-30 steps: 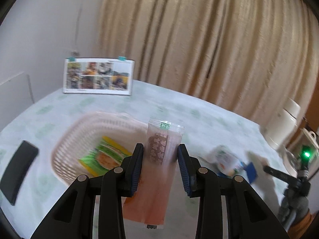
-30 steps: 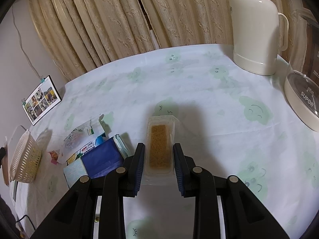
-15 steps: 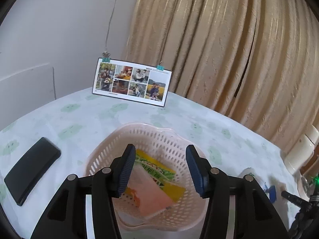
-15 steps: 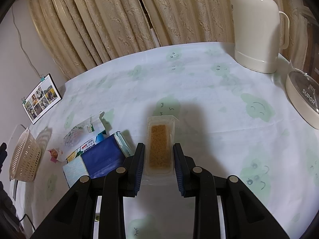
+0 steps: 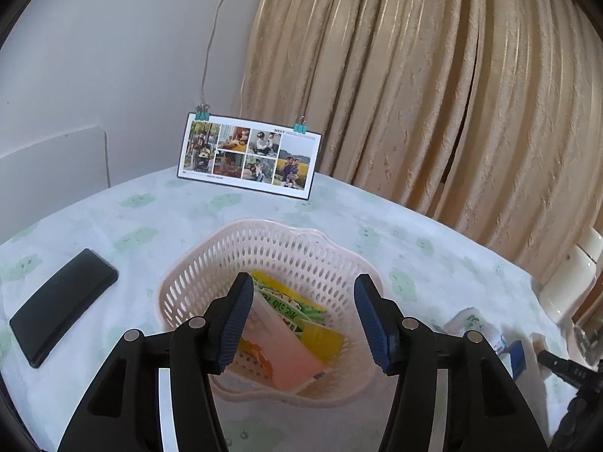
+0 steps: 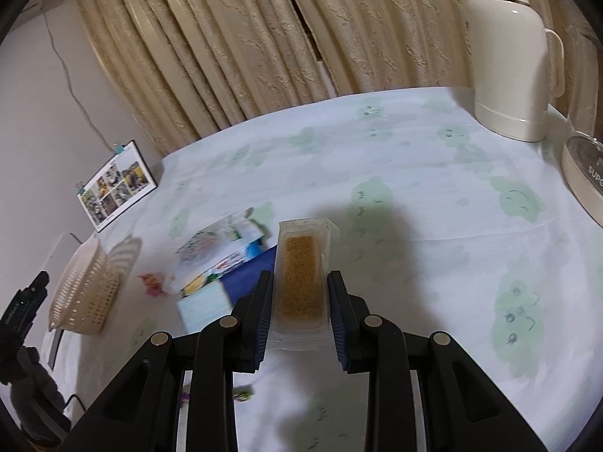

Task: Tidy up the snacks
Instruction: 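Open the left tool to release the packet while the right tool carries the tray toward the basket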

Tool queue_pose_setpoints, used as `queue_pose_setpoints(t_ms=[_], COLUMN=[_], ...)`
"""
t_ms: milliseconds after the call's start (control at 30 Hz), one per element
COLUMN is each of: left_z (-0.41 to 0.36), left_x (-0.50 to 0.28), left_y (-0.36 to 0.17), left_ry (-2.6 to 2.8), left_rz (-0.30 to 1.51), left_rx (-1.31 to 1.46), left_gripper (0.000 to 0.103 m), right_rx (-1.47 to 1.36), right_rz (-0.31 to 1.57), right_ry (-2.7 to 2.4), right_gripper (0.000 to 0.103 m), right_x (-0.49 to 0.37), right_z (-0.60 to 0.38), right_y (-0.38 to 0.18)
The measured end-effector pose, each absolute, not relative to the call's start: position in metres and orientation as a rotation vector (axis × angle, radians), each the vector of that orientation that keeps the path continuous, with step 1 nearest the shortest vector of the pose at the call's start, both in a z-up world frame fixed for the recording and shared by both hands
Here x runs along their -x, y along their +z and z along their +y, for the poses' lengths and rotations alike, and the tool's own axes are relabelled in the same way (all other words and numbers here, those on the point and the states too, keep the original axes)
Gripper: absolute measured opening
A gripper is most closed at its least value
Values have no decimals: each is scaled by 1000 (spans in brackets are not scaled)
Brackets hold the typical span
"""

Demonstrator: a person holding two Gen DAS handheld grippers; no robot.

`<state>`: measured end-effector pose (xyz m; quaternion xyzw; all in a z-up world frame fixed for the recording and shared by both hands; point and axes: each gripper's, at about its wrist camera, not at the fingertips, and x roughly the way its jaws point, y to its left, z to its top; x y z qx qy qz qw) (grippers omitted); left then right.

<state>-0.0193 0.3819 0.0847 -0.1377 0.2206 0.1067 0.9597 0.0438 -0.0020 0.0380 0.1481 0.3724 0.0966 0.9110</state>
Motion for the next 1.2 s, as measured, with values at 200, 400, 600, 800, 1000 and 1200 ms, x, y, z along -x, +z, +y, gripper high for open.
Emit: queue_pose_setpoints(t_ms=[200,400,600,800,1000,1200], left_z=[376,394,413,432,453,468], left_x=[31,41,50,57,65,66], left_y=[85,91,98,95,93,88], left_ry=[227,246,267,283,307,319], left_rz=[409,387,369,368,363,379], left_rx=[248,276,307,338,380,412], left_gripper=[59,60,60,60,60,60], right_rx=[-320,-317,-248,-193,-151,-150], right_rz=[754,748,732,733,735,750], right_ry=[236,323,439,546,637,700], right_gripper=[26,26,26,26,26,48], right_x=[-36,-34,-32,-33,-38,-46], right_z=[11,47,107,170,236,282], right_y=[45,56,78,89,95,92])
